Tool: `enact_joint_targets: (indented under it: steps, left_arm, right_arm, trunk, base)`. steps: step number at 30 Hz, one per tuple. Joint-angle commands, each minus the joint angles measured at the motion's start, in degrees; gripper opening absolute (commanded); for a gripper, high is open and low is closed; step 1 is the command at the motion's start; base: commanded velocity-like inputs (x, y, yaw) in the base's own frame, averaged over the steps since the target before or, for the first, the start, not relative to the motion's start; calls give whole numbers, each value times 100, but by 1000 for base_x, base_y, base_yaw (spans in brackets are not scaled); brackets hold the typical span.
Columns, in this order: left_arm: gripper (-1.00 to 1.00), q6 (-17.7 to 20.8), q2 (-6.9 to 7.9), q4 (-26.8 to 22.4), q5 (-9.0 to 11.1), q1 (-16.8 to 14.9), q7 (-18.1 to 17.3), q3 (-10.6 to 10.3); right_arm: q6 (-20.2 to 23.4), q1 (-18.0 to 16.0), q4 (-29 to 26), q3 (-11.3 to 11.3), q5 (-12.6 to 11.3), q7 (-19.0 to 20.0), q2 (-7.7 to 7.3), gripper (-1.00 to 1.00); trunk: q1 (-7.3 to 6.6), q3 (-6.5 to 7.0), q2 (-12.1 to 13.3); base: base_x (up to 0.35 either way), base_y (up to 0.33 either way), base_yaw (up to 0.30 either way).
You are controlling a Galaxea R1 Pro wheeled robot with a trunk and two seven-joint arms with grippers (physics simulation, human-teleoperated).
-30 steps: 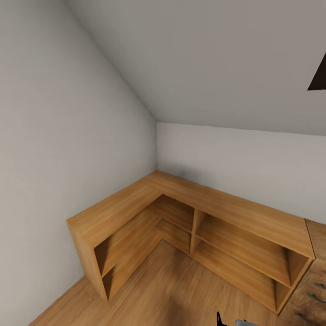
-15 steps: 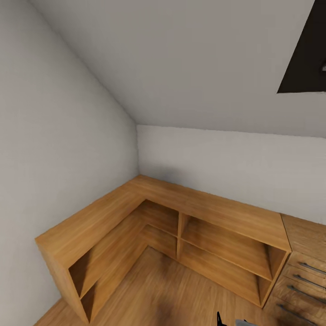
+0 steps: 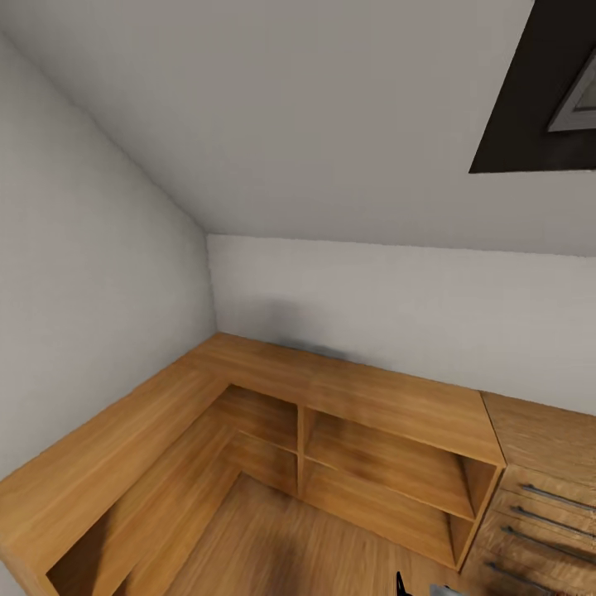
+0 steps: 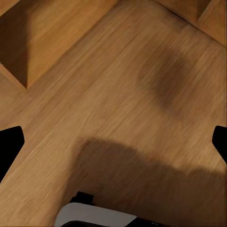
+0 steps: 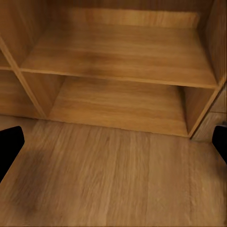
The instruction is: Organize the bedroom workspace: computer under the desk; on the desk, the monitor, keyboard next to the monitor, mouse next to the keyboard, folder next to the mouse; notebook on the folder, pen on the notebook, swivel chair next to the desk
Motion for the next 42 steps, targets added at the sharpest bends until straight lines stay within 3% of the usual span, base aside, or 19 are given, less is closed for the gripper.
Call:
enact_joint_targets:
  steps: [1,15,36,42]
  left_arm:
    - [100,-21,3,-2,21,-1,47,-49]
    - [100,-21,3,4,31,-1,48,-40]
    - [100,-21,10,4,39,-1,48,-31]
    - [100,-21,7,3,30,-1,48,-32]
  right_arm:
    - [-3,-2,4,48,-7,-42,3,100]
    - [20,-5,2,30,-25,-78,11,100]
    - [49,-6,-6,-10,-70,-99,25,100]
    - [53,-6,-7,9,-61,-93,37,100]
  trunk:
    - [3,2,-3]
    - [3,-2,-3]
    - [3,-114,-3]
    - [3,-169,-3]
  base:
    - [92,0,-269]
    - [10,0,-265]
    - [3,0,-15]
    - [252,28,-54]
